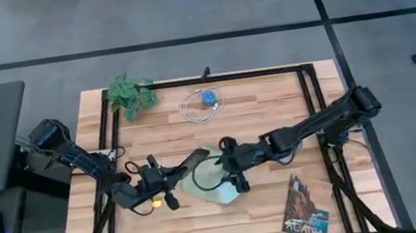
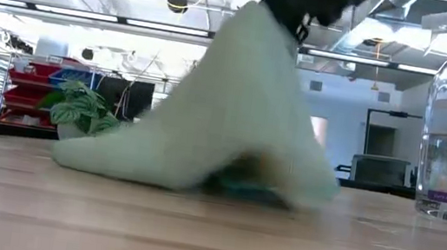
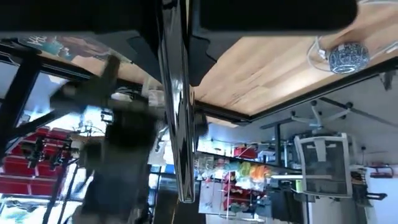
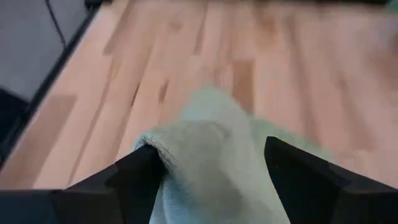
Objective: Apply microfiber cloth
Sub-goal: Wipe the front of the phone with the light green microfiber cloth
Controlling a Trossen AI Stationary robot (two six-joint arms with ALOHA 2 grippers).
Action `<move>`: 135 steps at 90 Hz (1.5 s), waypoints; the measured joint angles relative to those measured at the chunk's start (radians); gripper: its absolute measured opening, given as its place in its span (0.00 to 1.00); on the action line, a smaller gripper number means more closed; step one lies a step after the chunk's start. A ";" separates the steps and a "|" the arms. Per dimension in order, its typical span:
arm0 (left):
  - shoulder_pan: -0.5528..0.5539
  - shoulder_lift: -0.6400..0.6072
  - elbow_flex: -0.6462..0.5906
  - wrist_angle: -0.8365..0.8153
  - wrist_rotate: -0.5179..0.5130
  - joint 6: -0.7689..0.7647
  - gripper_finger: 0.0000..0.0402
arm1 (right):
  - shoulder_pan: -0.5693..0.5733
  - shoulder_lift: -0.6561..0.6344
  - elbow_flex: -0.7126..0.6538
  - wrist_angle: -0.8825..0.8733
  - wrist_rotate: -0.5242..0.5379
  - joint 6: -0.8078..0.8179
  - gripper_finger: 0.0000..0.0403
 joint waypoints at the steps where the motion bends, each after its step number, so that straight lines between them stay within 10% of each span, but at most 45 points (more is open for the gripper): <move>1: 0.000 0.000 0.000 0.000 0.000 0.000 0.02 | -0.002 0.005 0.000 0.006 -0.004 -0.002 0.66; 45: -0.002 0.000 0.000 0.000 0.000 0.003 0.02 | -0.077 0.047 0.086 -0.048 -0.172 0.028 0.66; 81: -0.007 0.001 0.000 -0.010 0.000 0.003 0.02 | -0.078 0.047 0.096 -0.041 -0.046 -0.051 0.66; 115: -0.047 0.001 0.000 -0.021 0.001 -0.002 0.02 | -0.056 0.018 -0.134 0.698 -0.033 -0.051 0.65; 135: -0.040 0.001 0.000 -0.018 0.012 -0.004 0.02 | -0.029 0.023 -0.127 0.777 -0.055 -0.078 0.48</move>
